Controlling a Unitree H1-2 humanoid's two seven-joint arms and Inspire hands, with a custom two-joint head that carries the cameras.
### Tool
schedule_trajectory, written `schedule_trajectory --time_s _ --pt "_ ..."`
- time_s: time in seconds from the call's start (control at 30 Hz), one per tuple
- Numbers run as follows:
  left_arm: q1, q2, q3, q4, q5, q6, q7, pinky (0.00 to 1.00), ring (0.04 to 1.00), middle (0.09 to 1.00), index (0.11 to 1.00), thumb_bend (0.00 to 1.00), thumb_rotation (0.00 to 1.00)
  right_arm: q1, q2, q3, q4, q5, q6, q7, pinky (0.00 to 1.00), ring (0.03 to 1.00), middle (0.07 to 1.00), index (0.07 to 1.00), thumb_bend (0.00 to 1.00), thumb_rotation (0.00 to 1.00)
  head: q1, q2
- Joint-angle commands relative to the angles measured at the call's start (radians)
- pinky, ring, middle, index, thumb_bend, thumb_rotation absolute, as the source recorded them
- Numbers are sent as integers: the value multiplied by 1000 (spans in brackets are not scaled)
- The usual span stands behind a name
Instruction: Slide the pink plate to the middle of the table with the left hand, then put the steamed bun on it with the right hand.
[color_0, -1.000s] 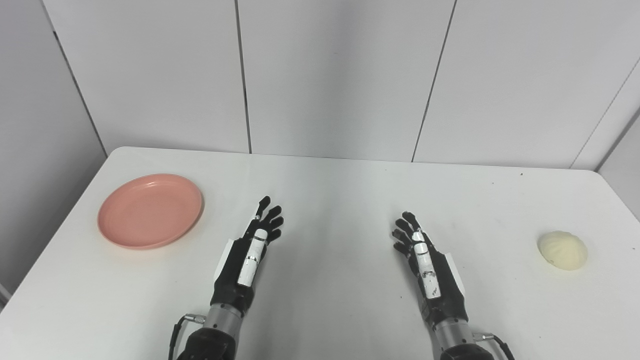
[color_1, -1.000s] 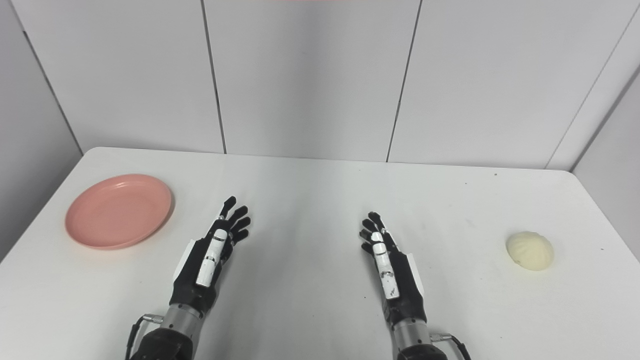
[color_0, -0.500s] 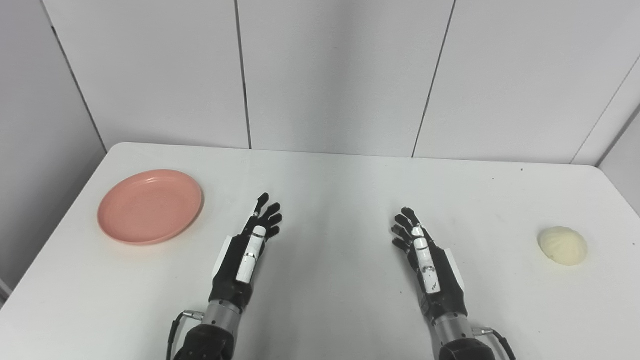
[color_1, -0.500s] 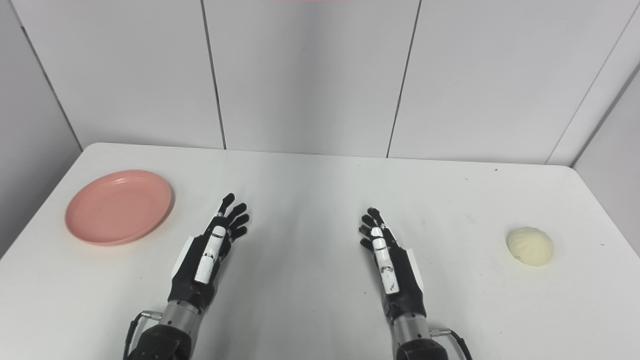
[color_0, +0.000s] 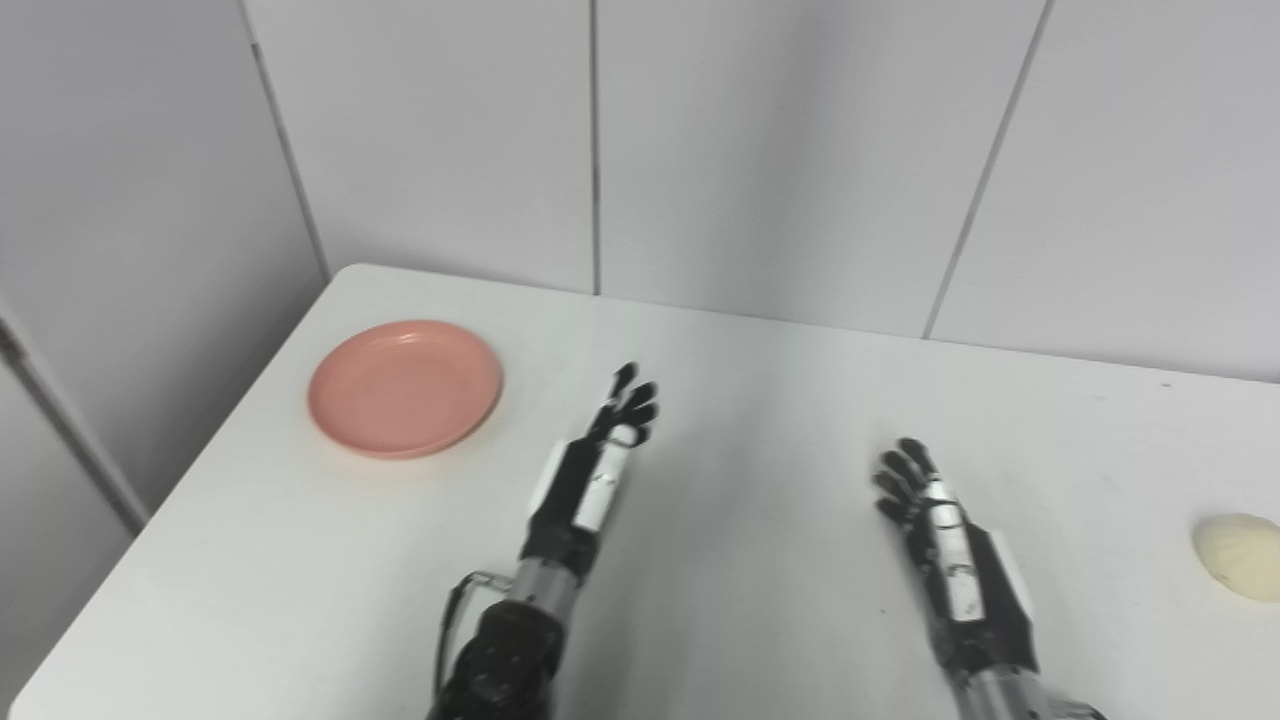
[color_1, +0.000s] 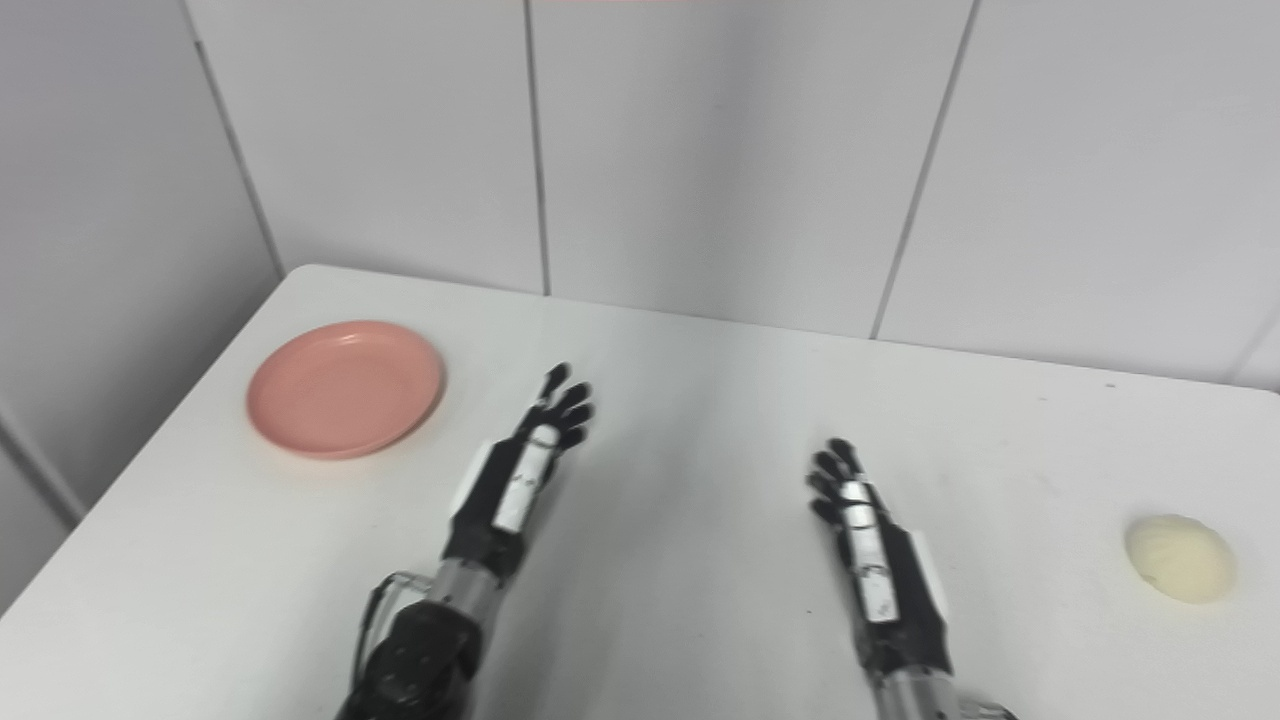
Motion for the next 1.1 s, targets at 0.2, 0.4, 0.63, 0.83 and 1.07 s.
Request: schedule_trajectory --time_s 0.2,0.4,0.63,0.83,1.07 --pt "68 -18 -3 134 17 -63 20 929 937 950 962 412 1000 9 -1 -11 -6 24 -29 14 982 945 960 967 270 1000 7 -7" --pt "70 -14 -2 129 14 -66 13 937 942 955 964 425 1000 15 7 -7 -33 21 -7 6 984 949 962 967 247 1000 0 -1" --pt "71 -12 -1 128 11 -66 10 938 940 951 960 438 1000 16 9 -6 -37 28 -7 10 1000 956 967 977 237 1000 -3 0" --pt "71 -16 -3 101 20 -55 18 929 933 948 957 430 1000 8 11 -9 -20 34 -19 11 1000 955 965 975 231 1000 5 -4" --pt "65 -26 -9 -31 42 -16 26 925 927 948 960 433 1000 -2 5 -7 -1 22 -25 9 998 951 961 971 225 1000 19 -13"
